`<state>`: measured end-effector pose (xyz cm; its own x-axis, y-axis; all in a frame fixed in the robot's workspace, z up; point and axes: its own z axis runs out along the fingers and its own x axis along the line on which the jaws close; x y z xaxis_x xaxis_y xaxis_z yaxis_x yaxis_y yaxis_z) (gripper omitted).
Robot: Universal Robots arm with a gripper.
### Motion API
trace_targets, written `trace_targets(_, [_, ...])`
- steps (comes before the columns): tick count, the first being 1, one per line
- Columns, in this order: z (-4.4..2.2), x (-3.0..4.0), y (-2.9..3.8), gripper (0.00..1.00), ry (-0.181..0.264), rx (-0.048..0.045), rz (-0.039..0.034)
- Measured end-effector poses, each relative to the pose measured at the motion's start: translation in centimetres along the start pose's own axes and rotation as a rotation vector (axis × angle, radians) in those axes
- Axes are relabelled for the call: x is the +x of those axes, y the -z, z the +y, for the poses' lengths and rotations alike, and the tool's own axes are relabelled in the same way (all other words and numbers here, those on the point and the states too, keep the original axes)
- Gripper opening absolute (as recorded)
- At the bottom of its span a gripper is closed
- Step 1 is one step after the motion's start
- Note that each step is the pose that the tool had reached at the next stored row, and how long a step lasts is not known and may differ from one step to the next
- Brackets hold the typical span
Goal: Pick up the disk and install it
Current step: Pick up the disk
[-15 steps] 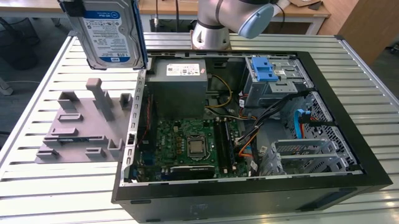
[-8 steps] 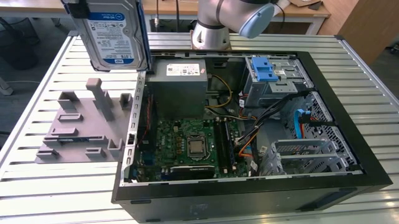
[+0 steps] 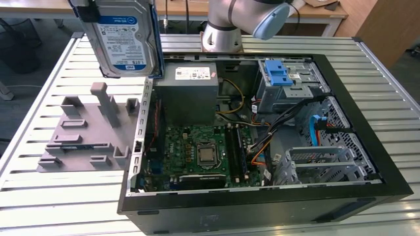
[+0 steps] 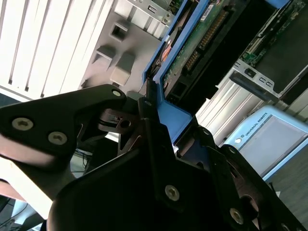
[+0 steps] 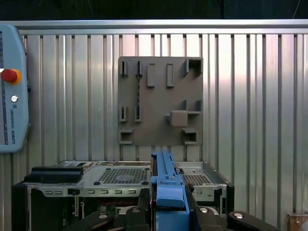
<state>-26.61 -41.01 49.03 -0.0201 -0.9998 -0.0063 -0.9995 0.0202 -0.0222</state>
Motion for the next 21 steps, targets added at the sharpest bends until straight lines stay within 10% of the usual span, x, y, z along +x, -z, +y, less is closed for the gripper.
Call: trace_targets(21, [-1.19,0.67,-0.03,0.36,0.0,0.0,-0.0001])
